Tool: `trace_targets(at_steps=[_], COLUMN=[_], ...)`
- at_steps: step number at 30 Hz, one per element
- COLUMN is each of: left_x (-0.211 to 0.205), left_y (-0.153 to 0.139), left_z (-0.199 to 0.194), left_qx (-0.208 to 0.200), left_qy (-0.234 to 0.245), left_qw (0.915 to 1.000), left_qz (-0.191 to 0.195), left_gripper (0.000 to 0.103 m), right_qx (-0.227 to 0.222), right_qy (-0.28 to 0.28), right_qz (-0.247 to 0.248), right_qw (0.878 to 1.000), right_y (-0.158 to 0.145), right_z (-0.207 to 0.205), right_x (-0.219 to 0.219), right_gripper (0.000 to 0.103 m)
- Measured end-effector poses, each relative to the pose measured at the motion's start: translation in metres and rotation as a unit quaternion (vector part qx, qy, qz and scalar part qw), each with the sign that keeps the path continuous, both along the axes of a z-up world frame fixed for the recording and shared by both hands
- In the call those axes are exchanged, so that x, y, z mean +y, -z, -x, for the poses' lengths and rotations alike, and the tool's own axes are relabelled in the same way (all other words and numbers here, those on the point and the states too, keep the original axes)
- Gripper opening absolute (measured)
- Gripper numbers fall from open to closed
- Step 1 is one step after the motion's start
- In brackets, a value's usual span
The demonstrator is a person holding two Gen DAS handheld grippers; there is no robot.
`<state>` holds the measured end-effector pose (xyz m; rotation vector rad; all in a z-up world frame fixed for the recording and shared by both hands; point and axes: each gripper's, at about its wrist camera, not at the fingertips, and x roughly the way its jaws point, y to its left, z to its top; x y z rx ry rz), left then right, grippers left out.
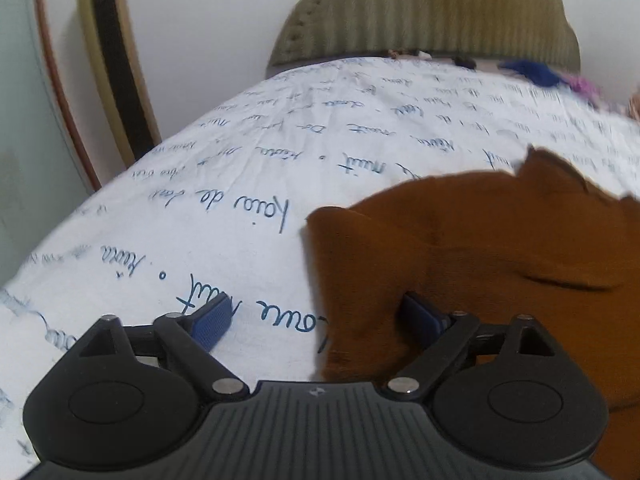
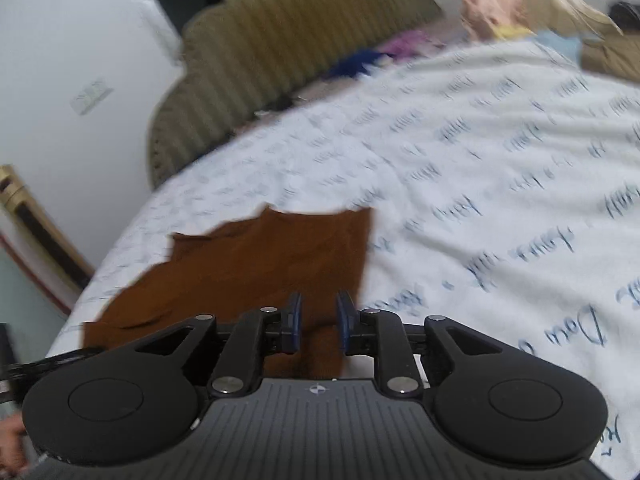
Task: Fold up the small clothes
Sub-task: 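Lower the sleeve onto the sweater body and open the right tool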
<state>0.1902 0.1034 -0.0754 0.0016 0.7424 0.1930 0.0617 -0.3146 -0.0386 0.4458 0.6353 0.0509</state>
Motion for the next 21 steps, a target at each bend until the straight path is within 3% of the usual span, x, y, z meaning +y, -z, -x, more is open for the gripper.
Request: trace_targets(at_steps=[4,6,8,10,11,14,16,17,19,21], left_x=[0.006,0.007,0.010,0.019,0.026,0.044,0.047,0.046,0.043,0.035], left_y=[0.000,-0.003,-0.007,-0.009,-0.010,-0.014,-0.016,-0.018,-0.026,-0.037], left_z=[0.010,0.014,0.016,0.015,0.017,0.023,0.029,0.033,0.041,0.043], left_qx=[-0.011,-0.012,-0.016,-0.010,-0.008,-0.002,0.006,0.006,-0.009,-0.029], left_qy=[-0.006,-0.004,0.000,0.000,0.000,0.000,-0.014,-0.024,-0.031,-0.015], left_qw=[0.9999,0.9999,0.9998,0.9999,1.0000,0.9998,0.9998,0.9997,0.9994,0.9994], left_qz=[0.004,0.002,-0.009,-0.005,0.003,0.018,0.010,0.001,-0.007,0.010], left_gripper=[0.099,0.099,0.099,0.100,0.100,0.100,0.098,0.098,0.098,0.098], right_qx=[-0.046,-0.021,0.019,0.063,0.077,0.075,0.071,0.064,0.049,0.037], right_qy=[-0.019,-0.057,-0.063,-0.027,-0.012,0.017,0.012,0.010,0.001,-0.026], right_qz=[0.010,-0.010,0.005,0.031,0.026,-0.061,-0.066,-0.056,-0.049,-0.040], right_qw=[0.999,0.998,0.998,0.997,0.997,0.995,0.995,0.996,0.998,0.998], right_y=[-0.020,-0.013,0.006,0.030,0.042,0.052,0.048,0.043,0.035,0.025], right_z=[-0.012,-0.035,-0.058,-0.076,-0.082,-0.079,-0.072,-0.067,-0.059,-0.059], right_x=[0.024,0.036,0.044,0.039,0.029,-0.004,-0.006,-0.003,0.008,0.024], right_gripper=[0.024,0.024,0.025,0.022,0.001,0.000,0.000,0.013,0.025,0.027])
